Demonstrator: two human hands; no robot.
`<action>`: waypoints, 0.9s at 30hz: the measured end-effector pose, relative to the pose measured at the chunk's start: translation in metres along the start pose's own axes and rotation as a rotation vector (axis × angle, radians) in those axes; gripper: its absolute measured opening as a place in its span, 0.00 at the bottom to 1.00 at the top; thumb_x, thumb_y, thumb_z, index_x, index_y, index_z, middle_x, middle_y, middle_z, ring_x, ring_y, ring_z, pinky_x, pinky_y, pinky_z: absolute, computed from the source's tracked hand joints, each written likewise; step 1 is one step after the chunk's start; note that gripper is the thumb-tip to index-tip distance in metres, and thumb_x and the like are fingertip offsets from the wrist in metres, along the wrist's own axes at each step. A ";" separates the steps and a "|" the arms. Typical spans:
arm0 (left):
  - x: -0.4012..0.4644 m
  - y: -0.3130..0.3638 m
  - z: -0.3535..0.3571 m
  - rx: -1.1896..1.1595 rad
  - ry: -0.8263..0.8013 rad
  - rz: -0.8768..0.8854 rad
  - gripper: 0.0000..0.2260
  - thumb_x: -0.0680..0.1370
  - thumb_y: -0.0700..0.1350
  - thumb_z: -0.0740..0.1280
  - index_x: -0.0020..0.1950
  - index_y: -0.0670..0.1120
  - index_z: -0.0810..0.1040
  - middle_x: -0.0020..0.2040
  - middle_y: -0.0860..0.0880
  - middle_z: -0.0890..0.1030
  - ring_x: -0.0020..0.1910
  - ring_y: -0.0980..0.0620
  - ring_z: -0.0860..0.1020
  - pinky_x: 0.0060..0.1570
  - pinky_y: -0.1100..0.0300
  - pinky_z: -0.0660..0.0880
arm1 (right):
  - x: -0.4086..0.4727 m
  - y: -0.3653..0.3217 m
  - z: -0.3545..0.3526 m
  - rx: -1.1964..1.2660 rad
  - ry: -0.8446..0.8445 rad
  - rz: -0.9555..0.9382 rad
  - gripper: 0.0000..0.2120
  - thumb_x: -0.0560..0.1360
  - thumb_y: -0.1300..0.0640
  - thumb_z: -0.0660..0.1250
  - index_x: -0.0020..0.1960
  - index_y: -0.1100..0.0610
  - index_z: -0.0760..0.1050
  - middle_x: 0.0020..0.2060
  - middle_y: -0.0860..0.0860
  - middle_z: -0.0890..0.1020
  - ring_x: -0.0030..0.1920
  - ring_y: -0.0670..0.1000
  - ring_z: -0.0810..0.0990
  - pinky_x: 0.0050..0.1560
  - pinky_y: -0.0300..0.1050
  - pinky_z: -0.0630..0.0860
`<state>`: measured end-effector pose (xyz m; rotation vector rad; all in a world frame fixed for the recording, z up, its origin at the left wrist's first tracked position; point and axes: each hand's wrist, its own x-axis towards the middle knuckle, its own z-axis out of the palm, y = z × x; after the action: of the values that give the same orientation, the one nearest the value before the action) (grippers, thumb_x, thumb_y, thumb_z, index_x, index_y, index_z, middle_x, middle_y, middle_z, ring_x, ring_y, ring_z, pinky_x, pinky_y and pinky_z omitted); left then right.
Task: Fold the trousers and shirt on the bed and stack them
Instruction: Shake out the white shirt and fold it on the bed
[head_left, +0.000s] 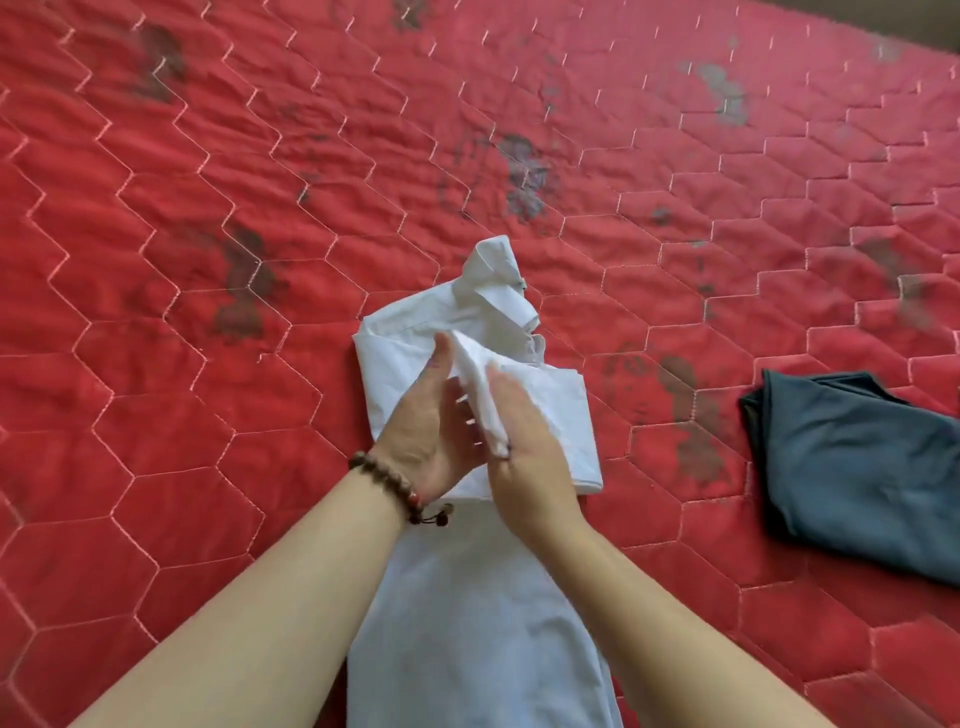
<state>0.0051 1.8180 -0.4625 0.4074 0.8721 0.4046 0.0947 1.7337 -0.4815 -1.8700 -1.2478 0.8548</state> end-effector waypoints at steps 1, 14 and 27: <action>-0.004 0.002 -0.005 0.038 0.059 0.030 0.21 0.71 0.57 0.71 0.53 0.41 0.82 0.50 0.41 0.83 0.48 0.46 0.83 0.48 0.53 0.80 | -0.001 -0.001 0.013 -0.135 -0.107 -0.043 0.30 0.76 0.62 0.56 0.77 0.54 0.54 0.76 0.54 0.60 0.76 0.51 0.56 0.75 0.52 0.56; -0.002 0.030 -0.127 0.620 0.736 0.096 0.07 0.76 0.39 0.65 0.42 0.37 0.77 0.43 0.40 0.78 0.42 0.44 0.76 0.47 0.46 0.75 | 0.011 0.071 0.021 -0.922 -0.346 0.034 0.31 0.81 0.40 0.46 0.78 0.49 0.40 0.77 0.50 0.37 0.75 0.51 0.31 0.74 0.56 0.33; -0.012 0.023 -0.038 0.056 0.102 0.034 0.24 0.82 0.56 0.51 0.52 0.43 0.81 0.49 0.44 0.85 0.51 0.52 0.83 0.50 0.62 0.79 | 0.042 -0.022 0.049 0.588 -0.256 0.408 0.18 0.71 0.37 0.65 0.55 0.46 0.79 0.54 0.44 0.83 0.58 0.42 0.79 0.59 0.43 0.73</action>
<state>-0.0359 1.8387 -0.4654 0.4571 0.9783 0.4358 0.0570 1.7887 -0.4934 -1.5705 -0.6396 1.5297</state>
